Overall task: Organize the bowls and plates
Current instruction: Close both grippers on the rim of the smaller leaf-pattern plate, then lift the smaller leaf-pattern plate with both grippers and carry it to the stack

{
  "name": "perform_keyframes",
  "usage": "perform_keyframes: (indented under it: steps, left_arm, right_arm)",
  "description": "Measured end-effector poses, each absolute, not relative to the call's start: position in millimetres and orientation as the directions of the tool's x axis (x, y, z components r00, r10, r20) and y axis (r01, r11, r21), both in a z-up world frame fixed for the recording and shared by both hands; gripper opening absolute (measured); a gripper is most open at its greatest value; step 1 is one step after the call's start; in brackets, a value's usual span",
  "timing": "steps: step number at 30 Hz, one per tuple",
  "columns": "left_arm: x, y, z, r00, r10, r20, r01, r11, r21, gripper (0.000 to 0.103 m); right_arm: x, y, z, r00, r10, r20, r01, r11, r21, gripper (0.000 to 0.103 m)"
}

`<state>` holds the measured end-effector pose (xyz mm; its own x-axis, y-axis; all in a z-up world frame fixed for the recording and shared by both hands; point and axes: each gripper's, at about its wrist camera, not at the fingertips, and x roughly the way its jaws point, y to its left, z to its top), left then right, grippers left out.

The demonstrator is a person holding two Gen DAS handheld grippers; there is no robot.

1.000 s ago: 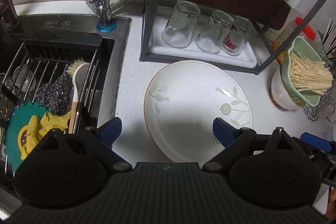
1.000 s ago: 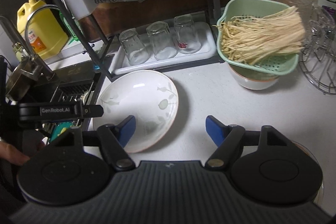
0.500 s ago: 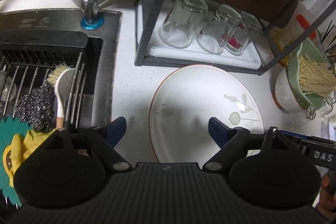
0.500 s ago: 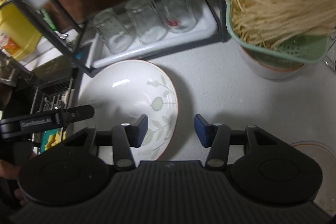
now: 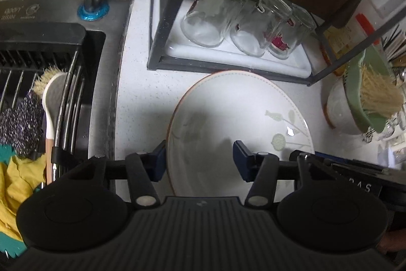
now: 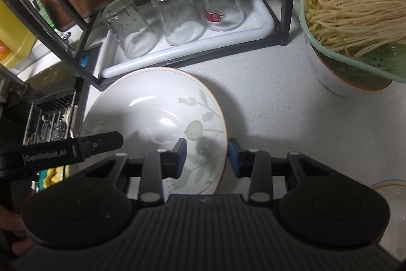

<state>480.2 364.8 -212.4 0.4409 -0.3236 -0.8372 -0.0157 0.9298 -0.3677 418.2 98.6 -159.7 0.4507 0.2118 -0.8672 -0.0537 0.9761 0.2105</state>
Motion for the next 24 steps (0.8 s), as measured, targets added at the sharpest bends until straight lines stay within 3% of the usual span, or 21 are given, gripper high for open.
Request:
perform_keyframes:
  steps: [4, 24]
  left_arm:
    - [481, 364, -216, 0.467, -0.328, -0.822, -0.003, 0.928, -0.372, 0.059]
    - [476, 368, -202, 0.449, -0.390, -0.804, -0.049, 0.887, -0.458, 0.055]
  right_arm:
    - [422, 98, -165, 0.438, 0.202, -0.876, -0.048, 0.978, 0.202, 0.027]
    - [408, 74, -155, 0.354, 0.324, -0.877, -0.020, 0.940, 0.339, 0.027]
